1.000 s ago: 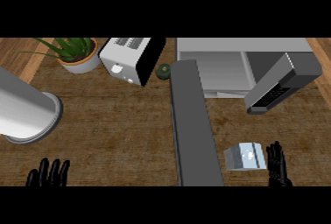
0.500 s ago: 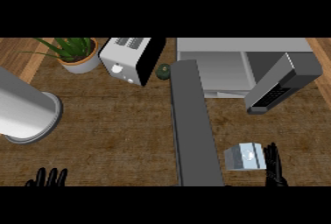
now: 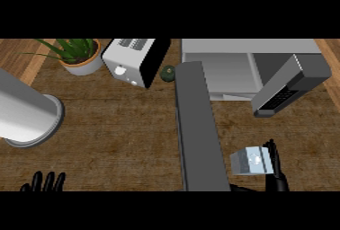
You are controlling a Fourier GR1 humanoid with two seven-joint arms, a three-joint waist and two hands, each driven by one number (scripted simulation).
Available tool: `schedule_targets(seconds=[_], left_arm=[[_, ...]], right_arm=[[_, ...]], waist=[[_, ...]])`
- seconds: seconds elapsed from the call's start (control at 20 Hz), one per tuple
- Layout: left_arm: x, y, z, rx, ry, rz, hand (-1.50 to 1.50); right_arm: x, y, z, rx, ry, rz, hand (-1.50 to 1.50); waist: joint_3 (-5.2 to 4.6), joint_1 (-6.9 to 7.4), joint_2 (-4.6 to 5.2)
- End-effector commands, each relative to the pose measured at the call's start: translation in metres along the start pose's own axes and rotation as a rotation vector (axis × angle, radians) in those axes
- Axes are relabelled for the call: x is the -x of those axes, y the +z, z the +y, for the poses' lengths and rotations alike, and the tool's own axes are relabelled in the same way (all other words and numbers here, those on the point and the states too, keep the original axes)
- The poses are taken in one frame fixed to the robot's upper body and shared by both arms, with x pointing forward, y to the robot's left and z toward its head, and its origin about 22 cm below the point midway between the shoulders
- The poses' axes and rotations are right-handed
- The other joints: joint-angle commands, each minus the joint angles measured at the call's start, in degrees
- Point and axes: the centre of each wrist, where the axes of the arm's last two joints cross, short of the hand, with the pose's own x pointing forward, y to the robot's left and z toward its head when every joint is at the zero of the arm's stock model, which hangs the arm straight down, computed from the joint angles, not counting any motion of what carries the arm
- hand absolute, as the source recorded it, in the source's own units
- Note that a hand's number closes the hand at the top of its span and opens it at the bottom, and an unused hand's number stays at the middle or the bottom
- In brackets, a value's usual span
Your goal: Pick up the milk, place it into the microwave and close the microwave
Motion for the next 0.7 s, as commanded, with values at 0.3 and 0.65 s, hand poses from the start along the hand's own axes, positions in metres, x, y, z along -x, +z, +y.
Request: schedule_targets(seconds=[0.3, 0.65], left_arm=[[-0.006, 0.000, 0.013, -0.001, -0.023, -0.012, -1.50], [0.002, 0.006, -0.016, 0.013, 0.020, 0.004, -1.50]], right_arm=[[-0.003, -0.010, 0.026, 0.034, -0.045, -0.014, -1.50], [0.006, -0.043, 0.017, 0.036, 0.169, -0.043, 1.50]], waist=[[0.00, -0.08, -0.02], [0.02, 0.27, 0.05]])
